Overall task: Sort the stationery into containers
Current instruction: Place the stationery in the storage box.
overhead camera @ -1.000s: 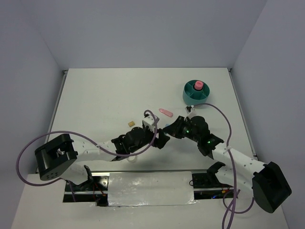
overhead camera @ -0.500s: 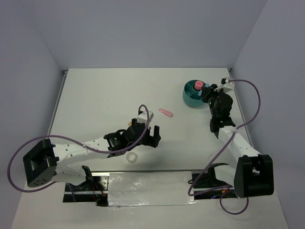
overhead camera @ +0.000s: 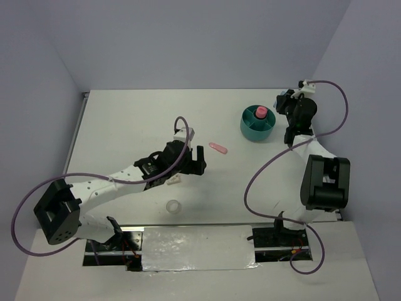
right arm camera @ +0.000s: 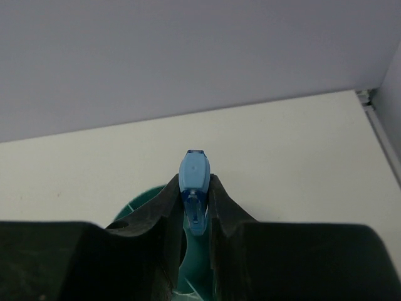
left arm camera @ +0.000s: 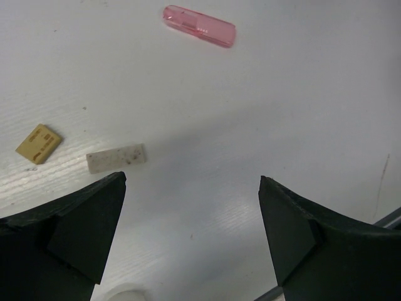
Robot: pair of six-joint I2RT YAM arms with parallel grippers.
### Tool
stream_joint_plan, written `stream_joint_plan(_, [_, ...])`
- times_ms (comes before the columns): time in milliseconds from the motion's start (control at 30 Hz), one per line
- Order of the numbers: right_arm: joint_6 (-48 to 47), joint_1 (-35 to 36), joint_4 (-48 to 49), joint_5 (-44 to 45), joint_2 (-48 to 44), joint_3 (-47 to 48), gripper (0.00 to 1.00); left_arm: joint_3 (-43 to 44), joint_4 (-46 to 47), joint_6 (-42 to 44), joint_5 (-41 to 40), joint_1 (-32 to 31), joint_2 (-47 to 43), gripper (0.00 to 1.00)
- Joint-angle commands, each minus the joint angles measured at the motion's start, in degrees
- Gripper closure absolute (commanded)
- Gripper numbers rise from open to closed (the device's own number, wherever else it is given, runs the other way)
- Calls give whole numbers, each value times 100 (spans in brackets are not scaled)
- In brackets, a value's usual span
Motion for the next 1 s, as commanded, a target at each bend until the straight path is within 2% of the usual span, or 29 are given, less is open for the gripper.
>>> stream_joint_plan(0, [-112,-152,28,-779,394,365,92,401,-24,70,282,-16,208,1])
stream_joint_plan(133, [-138,-188,-95,-956,720,480,89,665,-217,176,221,-8,270,1])
stream_joint_plan(300, [-235,-188,-112,-763,896,348,85,761,-243,203,274,-8,139,1])
stream_joint_plan(467, [-262,-179,-402,-789,1010,436,66,753,-208,186,318,-8,77,1])
stream_joint_plan(700, [-121,-170,-341,-807,897,260,57,946,-191,80,387,27,366,1])
stream_joint_plan(733, [-95,-162,-280,-720,818,173,54,964,-130,45,484,27,463,1])
stream_joint_plan(900, [555,-153,36,-368,107,-327,53,1532,-383,-350,388,27,990,1])
stream_joint_plan(967, [1018,-100,47,-175,-830,-652,52,2181,-830,-753,108,27,1490,1])
